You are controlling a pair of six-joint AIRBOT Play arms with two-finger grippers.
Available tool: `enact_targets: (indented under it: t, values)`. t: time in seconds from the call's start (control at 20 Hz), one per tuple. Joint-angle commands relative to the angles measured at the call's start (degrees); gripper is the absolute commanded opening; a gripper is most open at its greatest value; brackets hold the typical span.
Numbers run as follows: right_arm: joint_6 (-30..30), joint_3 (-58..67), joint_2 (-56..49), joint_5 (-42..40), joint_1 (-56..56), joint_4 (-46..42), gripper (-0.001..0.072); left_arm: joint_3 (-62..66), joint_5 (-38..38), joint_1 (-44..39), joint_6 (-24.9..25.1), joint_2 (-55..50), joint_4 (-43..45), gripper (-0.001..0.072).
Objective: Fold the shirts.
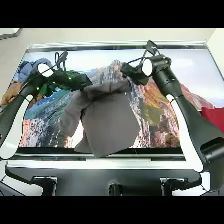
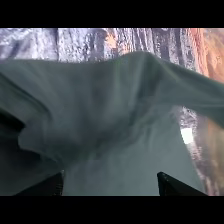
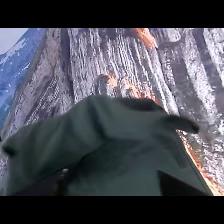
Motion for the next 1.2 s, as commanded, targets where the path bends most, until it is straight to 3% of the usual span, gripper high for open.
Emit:
enact_targets:
  t: [0.0, 0.1, 0.2, 0.25, 0.4, 0.55, 0.75, 0.85, 0.95, 1.0, 1.15]
  values:
    - [-16.61, 1.07, 3.89, 9.29, -5.84, 9.25, 0.0689, 6.47, -10.25, 6.03, 4.42, -1.62, 3.87, 0.0711]
    - [-24.98, 0.94, 6.91, 25.14, -12.0, 12.02, 0.0678, 8.28, -15.34, 11.43, 3.65, -1.64, 8.83, 0.0681]
    - [-28.04, -3.45, 8.74, 40.5, -15.98, 14.75, 0.0672, 5.9, -18.64, 15.5, 1.84, -2.69, 8.35, 0.0683]
    - [-28.46, -8.79, 11.32, 43.28, -15.98, 14.91, 0.0672, 3.67, -19.37, 16.48, 1.92, -3.54, 7.06, 0.0685]
    - [-28.15, -34.34, 24.79, 34.32, -11.76, 16.17, 0.0715, -3.93, -19.39, 16.7, 6.05, -7.06, -0.15, 0.0691]
    - [-27.32, -55.58, 31.23, 28.26, -10.62, 25.68, 0.0716, -5.75, -19.34, 15.87, 7.93, -10.38, -1.51, 0.0691]
    - [-27.45, -68.48, 31.58, 17.27, -4.24, 31.04, 0.0717, -5.75, -19.15, 15.47, 10.25, -12.44, -1.46, 0.0681]
    - [-24.37, -71.01, 31.58, 8.9, -0.33, 32.46, 0.0717, -5.75, -19.08, 15.47, 10.23, -13.31, -1.42, 0.0671]
    - [-24.13, -71.95, 31.17, 2.43, 1.97, 36.87, 0.0717, -5.75, -19.15, 15.37, 10.21, -14.12, -1.51, 0.0471]
    - [-24.17, -71.95, 30.49, 0.96, 2.29, 38.58, 0.0717, -5.73, -19.15, 15.3, 10.19, -14.34, -1.51, 0.043]
    - [-25.94, -71.95, 27.12, 0.63, 2.27, 42.05, 0.0716, -5.6, -19.71, 15.23, 10.54, -14.34, -1.55, 0.0069]
